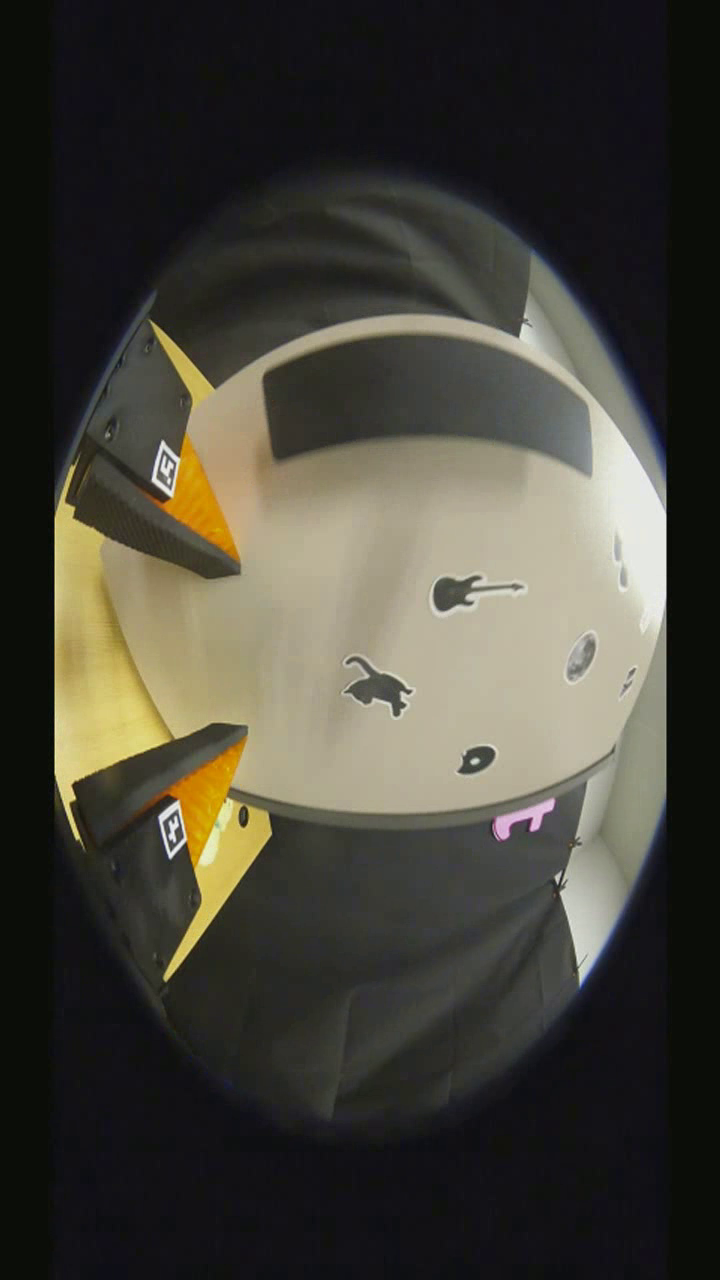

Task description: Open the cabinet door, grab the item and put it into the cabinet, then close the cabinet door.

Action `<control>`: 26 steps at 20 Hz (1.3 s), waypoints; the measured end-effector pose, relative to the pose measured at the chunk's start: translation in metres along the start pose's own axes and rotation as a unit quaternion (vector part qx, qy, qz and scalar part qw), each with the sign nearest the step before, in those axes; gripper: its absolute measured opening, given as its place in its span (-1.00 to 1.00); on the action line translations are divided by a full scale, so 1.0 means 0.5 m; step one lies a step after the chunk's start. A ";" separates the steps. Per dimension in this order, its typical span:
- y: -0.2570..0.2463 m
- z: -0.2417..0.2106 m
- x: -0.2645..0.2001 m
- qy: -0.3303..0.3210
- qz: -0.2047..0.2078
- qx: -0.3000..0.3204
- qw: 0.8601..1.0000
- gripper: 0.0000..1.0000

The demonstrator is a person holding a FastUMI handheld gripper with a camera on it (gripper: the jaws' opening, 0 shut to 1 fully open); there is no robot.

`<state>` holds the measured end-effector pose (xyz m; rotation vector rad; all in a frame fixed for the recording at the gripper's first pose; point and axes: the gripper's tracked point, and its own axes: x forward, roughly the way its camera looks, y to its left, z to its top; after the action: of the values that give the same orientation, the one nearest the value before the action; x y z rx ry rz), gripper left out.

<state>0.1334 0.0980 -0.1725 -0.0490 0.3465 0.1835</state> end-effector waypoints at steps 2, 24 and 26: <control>0.020 0.001 0.030 0.001 -0.001 -0.002 1.000 0.89; 0.028 0.013 0.060 -0.014 -0.031 -0.032 0.999 0.89; 0.029 0.013 0.061 -0.015 -0.033 -0.026 0.999 0.88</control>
<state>0.1611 0.1181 -0.1769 -0.1081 0.3100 0.1274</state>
